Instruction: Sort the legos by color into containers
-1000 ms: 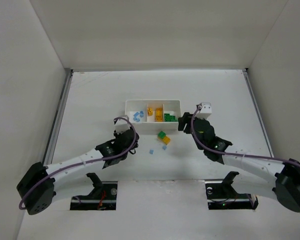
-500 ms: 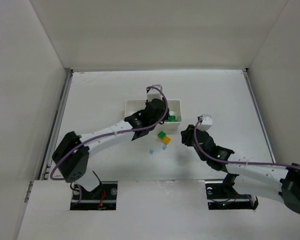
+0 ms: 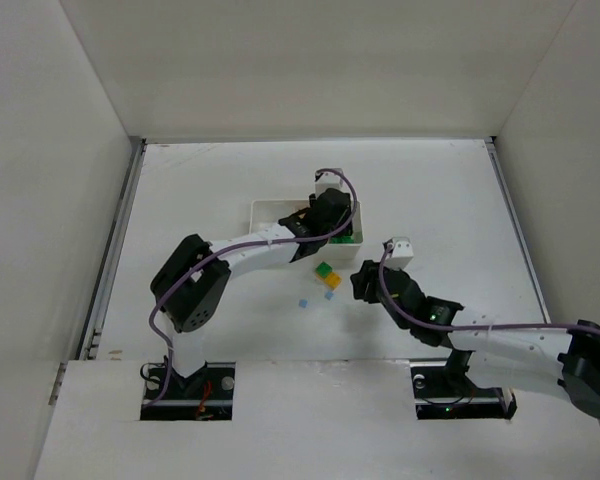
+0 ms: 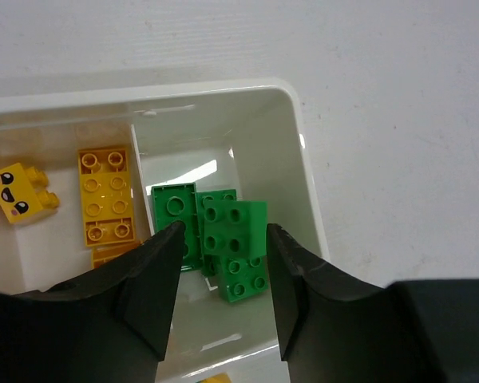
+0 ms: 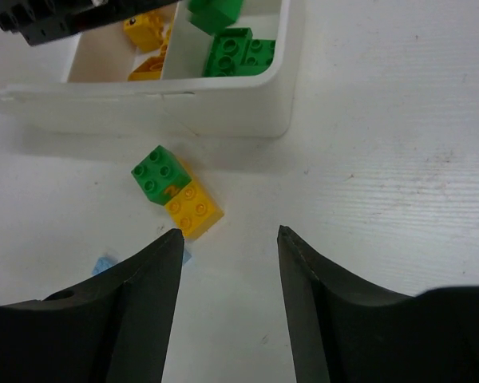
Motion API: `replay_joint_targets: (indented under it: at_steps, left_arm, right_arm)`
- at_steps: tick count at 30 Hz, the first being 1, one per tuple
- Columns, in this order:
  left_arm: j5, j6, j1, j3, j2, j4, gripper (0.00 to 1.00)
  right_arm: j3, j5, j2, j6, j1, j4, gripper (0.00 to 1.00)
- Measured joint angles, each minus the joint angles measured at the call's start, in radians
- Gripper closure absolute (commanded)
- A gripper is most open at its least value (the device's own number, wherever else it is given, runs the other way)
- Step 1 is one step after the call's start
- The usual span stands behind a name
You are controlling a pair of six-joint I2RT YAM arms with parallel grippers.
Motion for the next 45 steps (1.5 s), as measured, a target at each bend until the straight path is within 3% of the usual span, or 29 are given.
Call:
replay_joint_targets:
  at_steps: [6, 11, 17, 25, 35, 41, 45]
  left_arm:
    - [0.005, 0.009, 0.014, -0.023, -0.046, 0.004, 0.55]
    - [0.003, 0.008, 0.045, -0.173, -0.254, 0.026, 0.55]
    - [0.0, -0.006, 0.059, -0.397, -0.521, 0.05, 0.56]
    - [0.005, -0.065, 0.067, -0.651, -0.761, -0.007, 0.56]
    - [0.015, -0.131, 0.109, -0.818, -1.007, -0.114, 0.54]
    - [0.053, -0.164, 0.1, -0.851, -1.057, -0.146, 0.47]
    - [0.072, -0.187, 0.067, -0.855, -1.065, -0.13, 0.4]
  right_arm:
    - [0.043, -0.062, 0.161, -0.046, 0.039, 0.023, 0.3]
    - [0.14, -0.11, 0.34, -0.117, 0.051, 0.067, 0.23]
    - [0.247, -0.134, 0.493, -0.182, 0.028, 0.117, 0.24]
    - [0.314, -0.142, 0.607, -0.218, -0.019, 0.127, 0.31]
    - [0.38, -0.144, 0.674, -0.252, -0.026, 0.127, 0.66]
    - [0.38, -0.133, 0.648, -0.251, -0.025, 0.105, 0.7]
    - [0.362, -0.112, 0.503, -0.25, -0.018, 0.077, 0.71]
